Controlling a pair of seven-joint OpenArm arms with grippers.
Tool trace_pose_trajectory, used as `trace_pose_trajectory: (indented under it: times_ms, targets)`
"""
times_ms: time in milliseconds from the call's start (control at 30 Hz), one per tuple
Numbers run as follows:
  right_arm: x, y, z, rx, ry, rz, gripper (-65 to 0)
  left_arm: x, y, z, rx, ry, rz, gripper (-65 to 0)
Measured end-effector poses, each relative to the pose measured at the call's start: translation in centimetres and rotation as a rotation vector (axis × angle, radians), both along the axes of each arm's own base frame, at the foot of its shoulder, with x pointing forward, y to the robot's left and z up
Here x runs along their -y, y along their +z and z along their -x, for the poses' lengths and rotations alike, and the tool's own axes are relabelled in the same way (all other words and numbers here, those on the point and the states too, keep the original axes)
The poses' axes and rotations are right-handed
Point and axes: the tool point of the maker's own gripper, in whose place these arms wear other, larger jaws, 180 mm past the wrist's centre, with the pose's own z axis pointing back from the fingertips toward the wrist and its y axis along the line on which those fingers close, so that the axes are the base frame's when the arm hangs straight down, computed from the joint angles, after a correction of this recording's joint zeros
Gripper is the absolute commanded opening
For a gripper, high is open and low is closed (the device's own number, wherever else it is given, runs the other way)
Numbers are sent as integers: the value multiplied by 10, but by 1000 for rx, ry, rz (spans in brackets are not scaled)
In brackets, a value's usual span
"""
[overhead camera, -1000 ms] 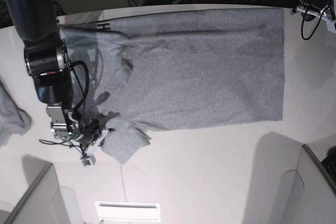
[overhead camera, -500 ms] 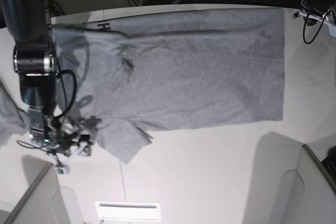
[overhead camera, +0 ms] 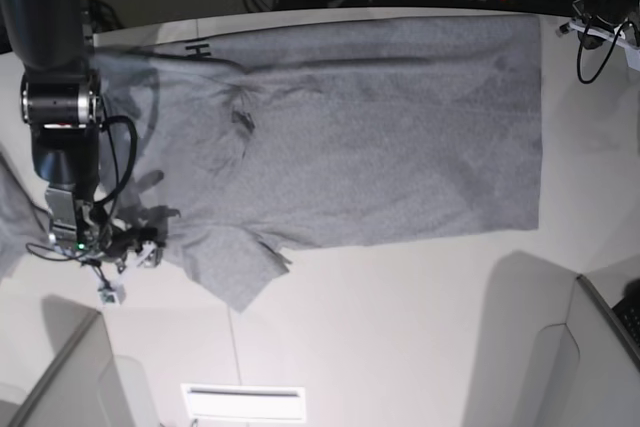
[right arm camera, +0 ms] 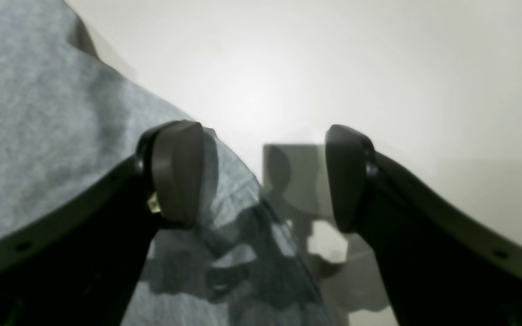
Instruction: Fold the T-shirt properly
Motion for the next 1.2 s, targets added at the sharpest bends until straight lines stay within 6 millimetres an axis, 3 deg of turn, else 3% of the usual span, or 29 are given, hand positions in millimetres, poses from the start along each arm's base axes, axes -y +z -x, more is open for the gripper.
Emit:
trace_pose_trajectory:
  times_ms: [300, 433, 500, 667, 800, 933, 1133, 1200]
  targets:
    - [2, -8, 5, 3, 25, 41, -267, 0, 0, 2, -5, 0, 1, -650]
    - [-7, -10, 3, 24, 64, 77, -284, 0, 0, 2, -3, 0, 1, -650]
    - [-11, -11, 3, 24, 74, 79, -354, 0, 0, 2, -5, 0, 1, -650]
    - [-19, -12, 3, 29, 87, 61, -650, 0, 0, 2, -4, 1, 1, -650]
    - [-19, -12, 3, 29, 87, 61, -650, 0, 1, -4, 12, 1, -1, -650]
    - [-17, -11, 2, 32, 86, 65, -650, -1, 7, -25, 42, -37, -15, -650]
    - [-5, -6, 5, 21, 17, 29, -650, 17, 12, -89, 92, -217, -6, -650]
    - [-1, -5, 10, -12, 14, 41, -650, 14, 7, -106, 91, -224, 3, -650]
